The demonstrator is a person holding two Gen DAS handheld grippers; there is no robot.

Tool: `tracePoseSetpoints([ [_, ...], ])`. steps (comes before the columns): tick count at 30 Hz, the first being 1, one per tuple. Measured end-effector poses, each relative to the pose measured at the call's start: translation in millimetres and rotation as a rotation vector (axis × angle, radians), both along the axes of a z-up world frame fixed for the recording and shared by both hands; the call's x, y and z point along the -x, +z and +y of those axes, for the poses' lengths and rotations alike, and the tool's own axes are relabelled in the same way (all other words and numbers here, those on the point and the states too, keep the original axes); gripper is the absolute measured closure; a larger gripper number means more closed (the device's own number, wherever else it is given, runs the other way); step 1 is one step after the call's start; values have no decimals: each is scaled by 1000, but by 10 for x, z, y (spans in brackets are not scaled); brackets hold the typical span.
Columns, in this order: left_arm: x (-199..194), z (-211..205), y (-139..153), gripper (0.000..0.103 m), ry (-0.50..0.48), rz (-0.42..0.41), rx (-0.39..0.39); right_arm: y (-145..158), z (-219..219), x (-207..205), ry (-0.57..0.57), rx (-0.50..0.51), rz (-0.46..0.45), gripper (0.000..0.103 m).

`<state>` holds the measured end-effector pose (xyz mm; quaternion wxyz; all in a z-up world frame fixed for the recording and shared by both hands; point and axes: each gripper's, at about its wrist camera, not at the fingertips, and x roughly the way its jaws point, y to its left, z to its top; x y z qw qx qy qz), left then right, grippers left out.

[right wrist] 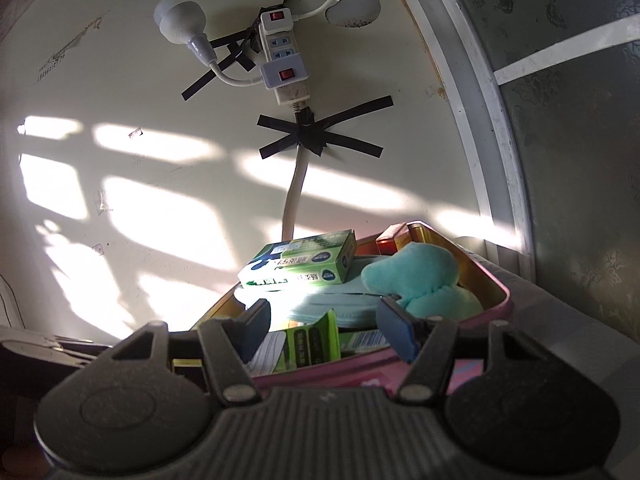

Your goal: Organize objects

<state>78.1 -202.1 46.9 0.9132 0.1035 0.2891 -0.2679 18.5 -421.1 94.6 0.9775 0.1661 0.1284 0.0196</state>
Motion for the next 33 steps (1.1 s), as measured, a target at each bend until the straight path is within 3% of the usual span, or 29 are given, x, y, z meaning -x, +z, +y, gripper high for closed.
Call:
tracePoseSetpoints([
  [7,199,286,-14,31,46,-58,-17,12,234,215,11,35,36,42],
  [16,342,574,-51,30,104,-68,-5,61,516,374,45,81,62,42],
  [26,464,782,-160,12,153,-69,-13,56,748,520,66,113,91,37],
  [33,436,891,-178,8,197,-58,-11,88,829,526,73,132,92,35],
])
